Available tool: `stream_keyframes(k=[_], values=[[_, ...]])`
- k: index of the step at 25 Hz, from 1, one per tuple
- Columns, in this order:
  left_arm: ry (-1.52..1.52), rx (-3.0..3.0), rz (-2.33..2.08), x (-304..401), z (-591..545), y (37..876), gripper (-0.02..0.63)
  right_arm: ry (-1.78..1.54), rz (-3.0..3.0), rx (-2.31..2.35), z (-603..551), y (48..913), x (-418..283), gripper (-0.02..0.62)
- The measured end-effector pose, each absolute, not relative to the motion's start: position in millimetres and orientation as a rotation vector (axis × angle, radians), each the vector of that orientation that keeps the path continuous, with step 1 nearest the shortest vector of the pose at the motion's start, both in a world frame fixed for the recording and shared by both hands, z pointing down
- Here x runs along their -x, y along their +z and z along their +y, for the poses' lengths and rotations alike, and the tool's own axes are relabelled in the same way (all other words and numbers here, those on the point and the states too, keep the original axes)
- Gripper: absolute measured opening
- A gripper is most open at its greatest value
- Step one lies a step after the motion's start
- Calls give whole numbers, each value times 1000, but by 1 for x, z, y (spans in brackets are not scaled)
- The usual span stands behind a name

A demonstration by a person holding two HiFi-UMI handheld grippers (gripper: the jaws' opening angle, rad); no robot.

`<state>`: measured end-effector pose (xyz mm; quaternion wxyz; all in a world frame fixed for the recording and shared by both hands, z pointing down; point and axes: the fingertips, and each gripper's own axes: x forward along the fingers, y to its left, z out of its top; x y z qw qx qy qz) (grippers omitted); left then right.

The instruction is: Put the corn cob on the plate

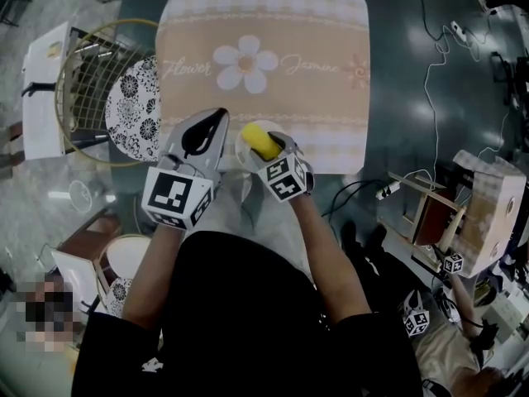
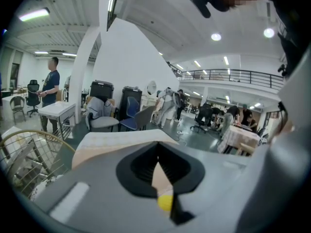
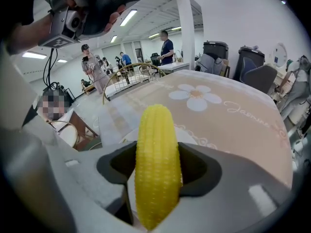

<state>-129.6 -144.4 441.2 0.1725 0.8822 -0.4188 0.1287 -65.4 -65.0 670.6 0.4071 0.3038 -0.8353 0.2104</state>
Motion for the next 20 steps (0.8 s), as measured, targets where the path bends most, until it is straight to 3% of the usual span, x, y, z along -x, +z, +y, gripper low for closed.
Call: stream_keyframes(k=[20], values=[[345, -2524, -1177, 144, -150, 434, 6, 500, -2052, -746, -63, 688, 63, 253]])
